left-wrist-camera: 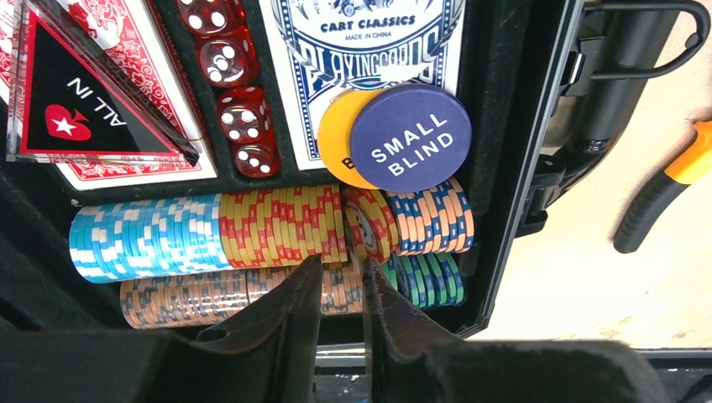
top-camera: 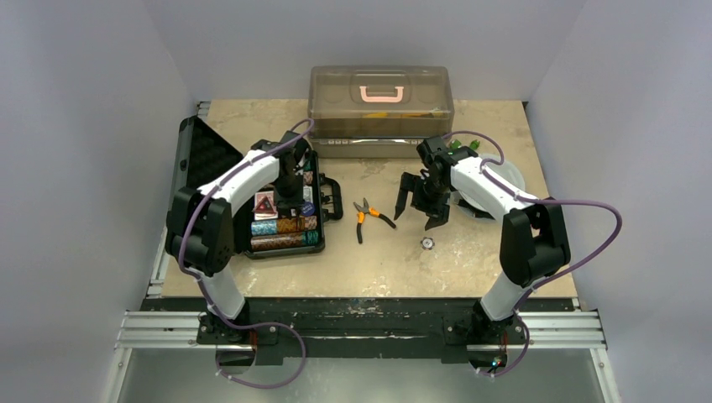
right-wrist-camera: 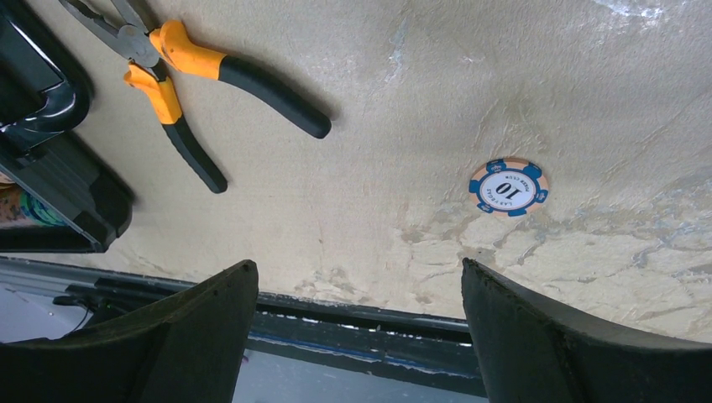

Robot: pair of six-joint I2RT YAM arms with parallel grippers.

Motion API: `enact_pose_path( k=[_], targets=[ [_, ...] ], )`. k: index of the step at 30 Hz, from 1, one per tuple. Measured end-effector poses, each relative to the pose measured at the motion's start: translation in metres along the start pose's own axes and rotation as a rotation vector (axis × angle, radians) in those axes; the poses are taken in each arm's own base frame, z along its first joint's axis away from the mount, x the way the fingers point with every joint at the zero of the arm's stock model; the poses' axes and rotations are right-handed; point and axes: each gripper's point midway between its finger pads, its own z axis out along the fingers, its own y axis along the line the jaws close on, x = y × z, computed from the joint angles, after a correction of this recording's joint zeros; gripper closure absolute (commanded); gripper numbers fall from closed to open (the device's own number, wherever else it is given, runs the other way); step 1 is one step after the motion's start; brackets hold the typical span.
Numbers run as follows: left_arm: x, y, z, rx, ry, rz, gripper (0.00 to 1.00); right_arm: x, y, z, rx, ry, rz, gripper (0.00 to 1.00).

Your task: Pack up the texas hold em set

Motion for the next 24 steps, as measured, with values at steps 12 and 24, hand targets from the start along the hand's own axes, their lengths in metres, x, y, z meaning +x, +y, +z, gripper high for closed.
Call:
enact_pose_path(
  k=[12, 24],
  targets=[
    [0.000, -0.012, 0.006, 0.064, 0.009, -0.004, 0.95, 0.001, -0.002, 0.003, 0.000, 0.004, -0.018, 0.13],
    [-0.009, -0.008, 0.020, 0.033, -0.018, -0.005, 1.00, 0.005, -0.007, 0.007, 0.009, 0.016, -0.038, 0.13]
  ],
)
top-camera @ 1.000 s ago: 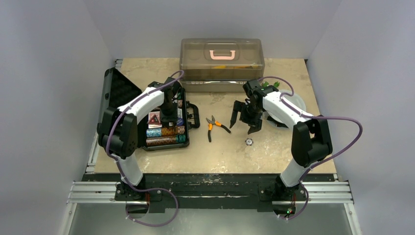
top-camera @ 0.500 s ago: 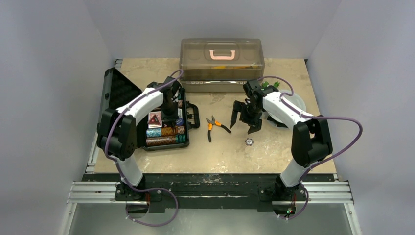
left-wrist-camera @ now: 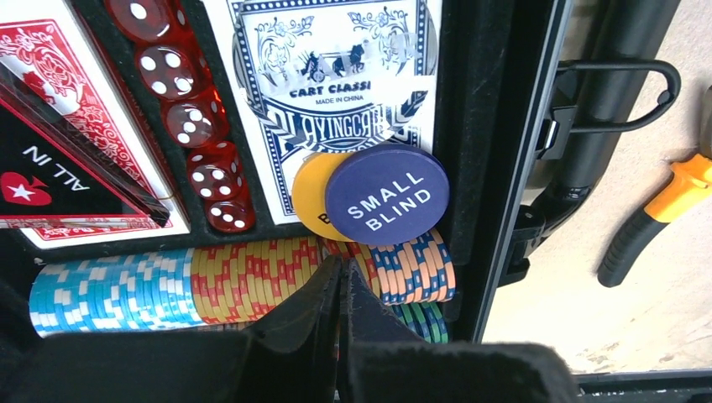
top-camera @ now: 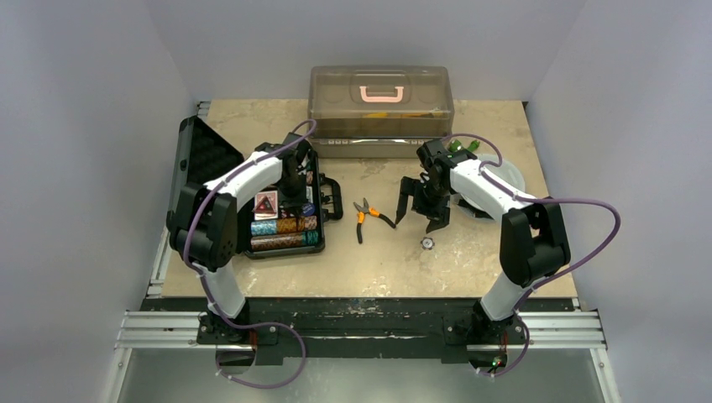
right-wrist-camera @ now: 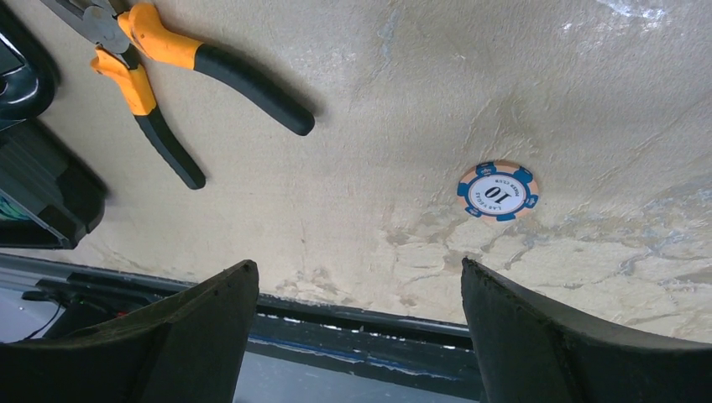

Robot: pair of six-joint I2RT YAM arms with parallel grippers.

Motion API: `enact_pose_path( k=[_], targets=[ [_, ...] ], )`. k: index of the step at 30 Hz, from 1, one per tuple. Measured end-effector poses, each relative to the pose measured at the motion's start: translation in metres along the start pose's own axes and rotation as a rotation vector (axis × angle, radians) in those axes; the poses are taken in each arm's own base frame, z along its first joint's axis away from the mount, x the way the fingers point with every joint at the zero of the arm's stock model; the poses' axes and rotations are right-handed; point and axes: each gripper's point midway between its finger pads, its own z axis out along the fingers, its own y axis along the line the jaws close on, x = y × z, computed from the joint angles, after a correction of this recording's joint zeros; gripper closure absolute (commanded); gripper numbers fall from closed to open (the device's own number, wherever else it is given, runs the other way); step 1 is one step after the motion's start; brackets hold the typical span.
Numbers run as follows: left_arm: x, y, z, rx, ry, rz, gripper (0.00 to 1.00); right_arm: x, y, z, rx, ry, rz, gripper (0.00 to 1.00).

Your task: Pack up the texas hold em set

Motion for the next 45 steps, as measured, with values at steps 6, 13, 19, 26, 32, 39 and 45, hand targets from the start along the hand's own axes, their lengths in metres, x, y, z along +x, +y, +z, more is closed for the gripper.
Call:
enact_pose_path(
  k=[6, 13, 19, 26, 32, 39, 45],
  targets=[
    [-0.002, 0.006, 0.000, -0.030, -0.012, 0.004, 0.96, -0.001, -0.001, 0.000, 0.004, -0.007, -0.019, 0.13],
    [0.003, 0.013, -0.006, -0.066, 0.004, 0.018, 0.71, -0.005, -0.012, 0.000, 0.056, -0.029, -0.063, 0.07],
    [0.012, 0.016, -0.042, -0.051, -0.021, -0.005, 0.58, -0.016, -0.021, -0.006, 0.108, -0.080, -0.121, 0.01],
    [0.013, 0.004, -0.102, 0.073, -0.164, -0.064, 0.57, -0.022, -0.029, -0.010, 0.136, -0.130, -0.163, 0.01],
    [0.023, -0.020, -0.123, 0.240, -0.183, -0.127, 0.55, -0.008, -0.044, 0.008, 0.164, -0.096, -0.169, 0.02],
    [0.043, -0.046, -0.119, 0.408, -0.108, -0.206, 0.52, -0.007, -0.053, 0.021, 0.188, -0.094, -0.169, 0.12],
    [0.043, -0.057, -0.122, 0.478, -0.100, -0.209, 0.52, 0.003, -0.062, 0.039, 0.199, -0.070, -0.139, 0.24]
  ],
)
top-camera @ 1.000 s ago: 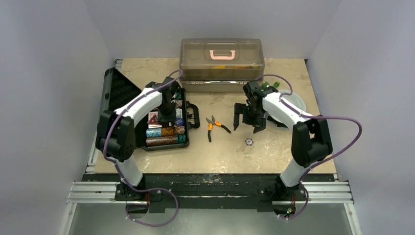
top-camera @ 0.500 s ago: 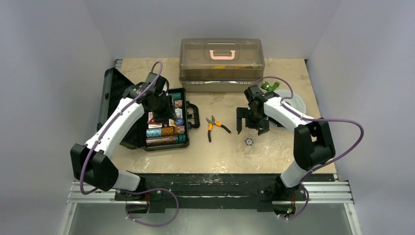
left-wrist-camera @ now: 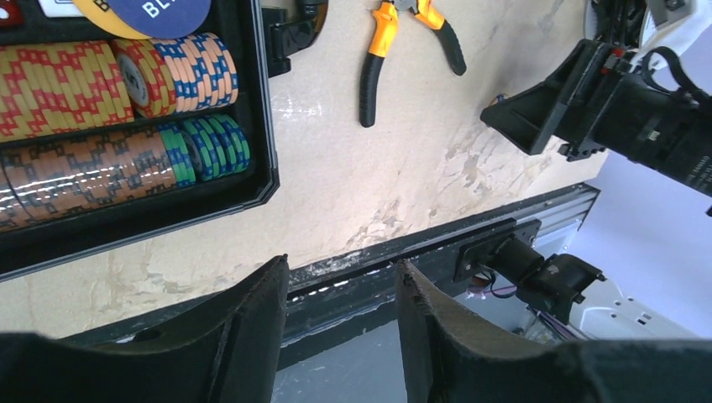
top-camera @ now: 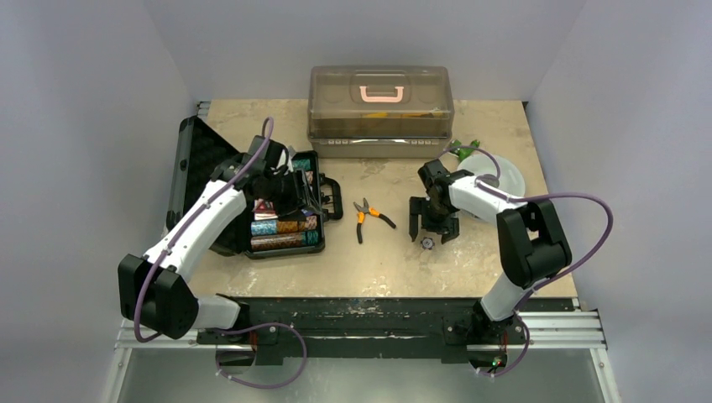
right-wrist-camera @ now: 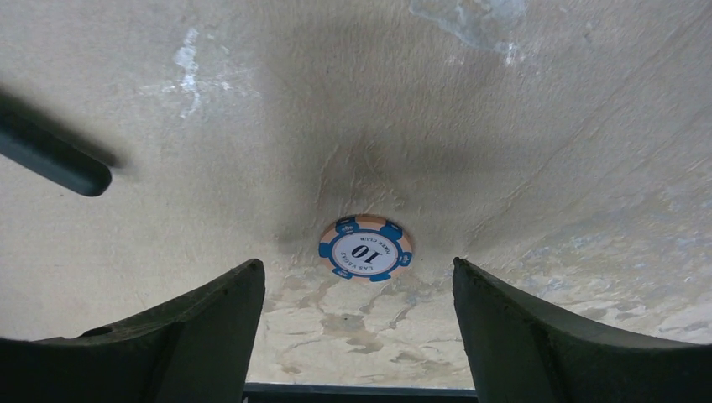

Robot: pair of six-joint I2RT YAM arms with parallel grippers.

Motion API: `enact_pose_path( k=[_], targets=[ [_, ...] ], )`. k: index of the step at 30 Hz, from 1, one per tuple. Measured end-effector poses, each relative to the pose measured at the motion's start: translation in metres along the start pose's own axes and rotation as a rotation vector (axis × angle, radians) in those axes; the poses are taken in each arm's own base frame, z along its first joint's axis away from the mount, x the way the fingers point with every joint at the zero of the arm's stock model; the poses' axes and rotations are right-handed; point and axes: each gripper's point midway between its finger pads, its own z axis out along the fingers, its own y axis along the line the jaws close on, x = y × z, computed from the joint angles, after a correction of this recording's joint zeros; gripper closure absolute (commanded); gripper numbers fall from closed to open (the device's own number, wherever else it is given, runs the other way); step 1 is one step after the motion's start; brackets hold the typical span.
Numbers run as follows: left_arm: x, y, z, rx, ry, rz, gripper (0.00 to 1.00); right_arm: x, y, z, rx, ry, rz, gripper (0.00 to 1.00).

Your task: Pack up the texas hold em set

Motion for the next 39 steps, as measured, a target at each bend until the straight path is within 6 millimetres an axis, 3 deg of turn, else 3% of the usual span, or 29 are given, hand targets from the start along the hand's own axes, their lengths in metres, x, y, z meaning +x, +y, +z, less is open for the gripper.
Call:
enact_pose_path(
  k=[5, 21, 34, 39],
  targets=[
    [0.003, -0.005, 0.001, 0.027, 0.011, -0.007, 0.52, 0.007, -0.001, 0.008, -0.001, 0.011, 0.022, 0.35],
    [0.007, -0.010, 0.006, 0.039, 0.036, 0.004, 0.52, 0.004, -0.006, 0.013, 0.034, 0.003, 0.042, 0.45],
    [0.010, -0.011, 0.008, 0.039, 0.046, 0.012, 0.52, 0.005, -0.005, 0.015, 0.064, 0.000, 0.039, 0.45],
    [0.011, -0.010, 0.010, 0.028, 0.049, 0.015, 0.52, 0.005, -0.003, 0.014, 0.070, 0.008, 0.031, 0.36]
  ],
)
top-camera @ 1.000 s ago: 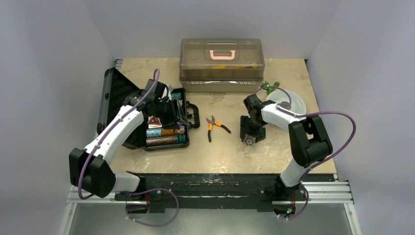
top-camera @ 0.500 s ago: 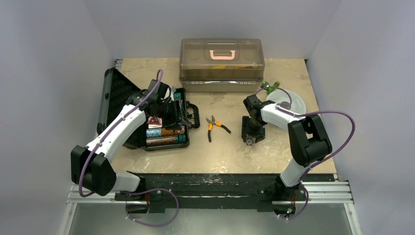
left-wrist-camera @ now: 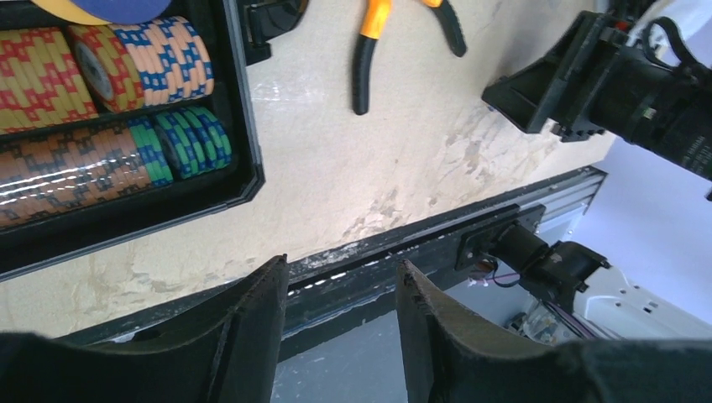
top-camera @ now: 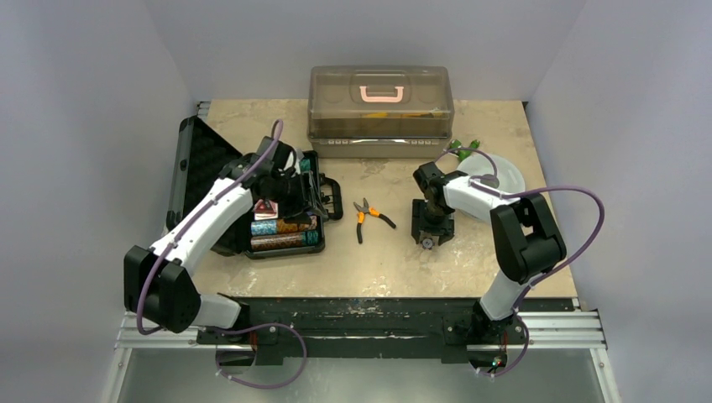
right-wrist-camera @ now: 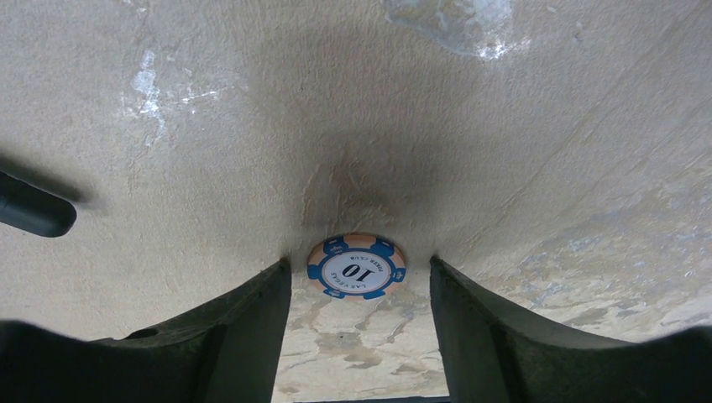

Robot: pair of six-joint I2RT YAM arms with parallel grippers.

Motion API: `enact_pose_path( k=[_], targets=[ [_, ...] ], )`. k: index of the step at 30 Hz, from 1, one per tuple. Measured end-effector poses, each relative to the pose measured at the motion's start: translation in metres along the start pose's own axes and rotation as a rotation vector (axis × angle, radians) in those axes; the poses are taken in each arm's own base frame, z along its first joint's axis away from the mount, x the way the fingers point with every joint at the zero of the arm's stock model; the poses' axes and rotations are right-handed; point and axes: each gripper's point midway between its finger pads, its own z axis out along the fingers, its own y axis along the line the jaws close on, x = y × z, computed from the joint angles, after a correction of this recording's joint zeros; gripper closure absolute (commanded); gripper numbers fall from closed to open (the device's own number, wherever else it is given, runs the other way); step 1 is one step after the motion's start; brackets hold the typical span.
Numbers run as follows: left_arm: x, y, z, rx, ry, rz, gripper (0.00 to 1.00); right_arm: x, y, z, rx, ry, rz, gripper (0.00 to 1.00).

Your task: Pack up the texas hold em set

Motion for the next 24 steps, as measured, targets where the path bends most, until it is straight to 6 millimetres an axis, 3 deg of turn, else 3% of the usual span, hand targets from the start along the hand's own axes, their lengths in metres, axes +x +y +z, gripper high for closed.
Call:
enact_pose_path(
  k=[6, 12, 16, 24],
  targets=[
    [-0.015, 0.027, 0.015, -0.138, 0.030, 0.029, 0.60, 0.001, 0.002, 0.000, -0.004, 0.002, -0.007, 0.31],
    [-0.041, 0.067, 0.032, -0.332, 0.066, 0.057, 0.60, 0.001, 0.002, -0.003, -0.006, -0.003, -0.011, 0.22],
    [-0.055, 0.084, 0.042, -0.434, 0.087, 0.100, 0.59, -0.001, 0.003, -0.011, -0.020, -0.027, -0.013, 0.21],
    [-0.063, 0.088, 0.051, -0.460, 0.121, 0.142, 0.53, -0.004, 0.004, -0.021, -0.039, -0.060, -0.017, 0.21]
  ],
)
